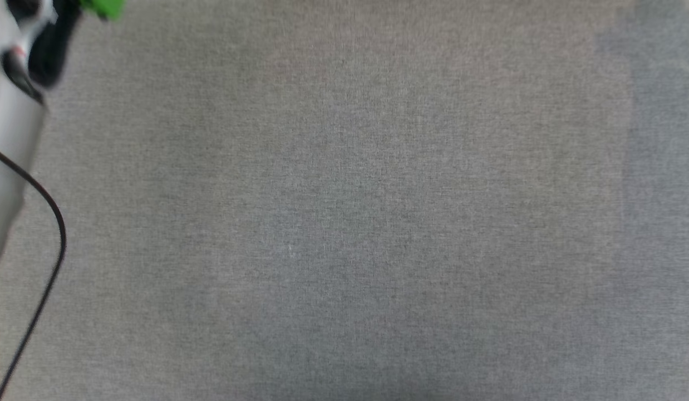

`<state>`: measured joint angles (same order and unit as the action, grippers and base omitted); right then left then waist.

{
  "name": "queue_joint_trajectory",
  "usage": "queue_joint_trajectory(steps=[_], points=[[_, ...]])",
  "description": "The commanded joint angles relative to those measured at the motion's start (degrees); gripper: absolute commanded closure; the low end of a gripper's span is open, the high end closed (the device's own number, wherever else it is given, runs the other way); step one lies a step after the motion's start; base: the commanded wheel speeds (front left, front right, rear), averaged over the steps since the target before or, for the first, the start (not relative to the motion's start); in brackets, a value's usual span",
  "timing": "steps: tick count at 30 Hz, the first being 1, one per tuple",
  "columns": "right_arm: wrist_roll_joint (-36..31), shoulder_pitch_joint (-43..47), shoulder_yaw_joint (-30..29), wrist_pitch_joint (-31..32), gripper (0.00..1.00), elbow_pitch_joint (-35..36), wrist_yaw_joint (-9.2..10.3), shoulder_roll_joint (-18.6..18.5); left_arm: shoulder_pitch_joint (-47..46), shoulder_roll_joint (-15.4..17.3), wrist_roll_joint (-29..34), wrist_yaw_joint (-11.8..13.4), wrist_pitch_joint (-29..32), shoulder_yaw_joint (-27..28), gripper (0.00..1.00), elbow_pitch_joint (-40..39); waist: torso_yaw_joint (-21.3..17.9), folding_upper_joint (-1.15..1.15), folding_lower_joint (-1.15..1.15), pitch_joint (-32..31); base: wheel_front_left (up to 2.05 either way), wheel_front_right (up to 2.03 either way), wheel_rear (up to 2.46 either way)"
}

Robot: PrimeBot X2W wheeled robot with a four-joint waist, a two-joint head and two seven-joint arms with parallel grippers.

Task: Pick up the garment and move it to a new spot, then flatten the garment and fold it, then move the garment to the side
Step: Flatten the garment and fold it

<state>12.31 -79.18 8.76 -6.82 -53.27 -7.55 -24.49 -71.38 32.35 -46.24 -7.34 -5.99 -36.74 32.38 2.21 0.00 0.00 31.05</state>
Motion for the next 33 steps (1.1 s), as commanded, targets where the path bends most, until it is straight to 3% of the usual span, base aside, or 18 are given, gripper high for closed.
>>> queue_joint_trajectory(steps=[1, 9, 19, 25, 33], points=[[1.27, 2.51, 0.70, -0.35, 1.00, -0.03, 0.06, -0.09, 2.94, 0.47, -0.94, -0.14, -0.52, -0.30, 1.00, -0.50, 0.13, 0.00, 0.00, -4.82, 0.00, 0.00, 0.00], [12.67, 18.36, 4.72, 1.93, 1.00, 3.78, 0.06, -1.78, 21.03, 1.92, -4.60, 1.03, -2.50, -2.21, 1.00, -4.21, -0.14, 0.00, 0.00, -13.42, 0.00, 0.00, 0.00], [27.48, 41.95, 9.57, 6.92, 1.00, 15.25, 0.06, -8.22, 42.91, 3.14, -9.96, 3.11, -3.01, -5.36, 1.00, -12.92, -0.53, 0.00, 0.00, -22.48, 0.00, 0.00, 0.00], [32.02, 53.43, 10.28, 9.48, 1.00, 21.55, 0.06, -11.29, 51.71, 4.92, -11.43, 5.35, -2.50, -7.11, 1.00, -17.38, -0.93, 0.00, 0.00, -25.67, 0.00, 0.00, 0.00], [33.66, 63.94, 8.62, 12.09, 1.00, 27.18, 0.06, -12.60, 59.08, 8.50, -12.02, 7.56, -0.57, -9.23, 1.00, -21.10, -1.14, 0.00, 0.00, -28.52, 0.00, 0.00, 0.00]])
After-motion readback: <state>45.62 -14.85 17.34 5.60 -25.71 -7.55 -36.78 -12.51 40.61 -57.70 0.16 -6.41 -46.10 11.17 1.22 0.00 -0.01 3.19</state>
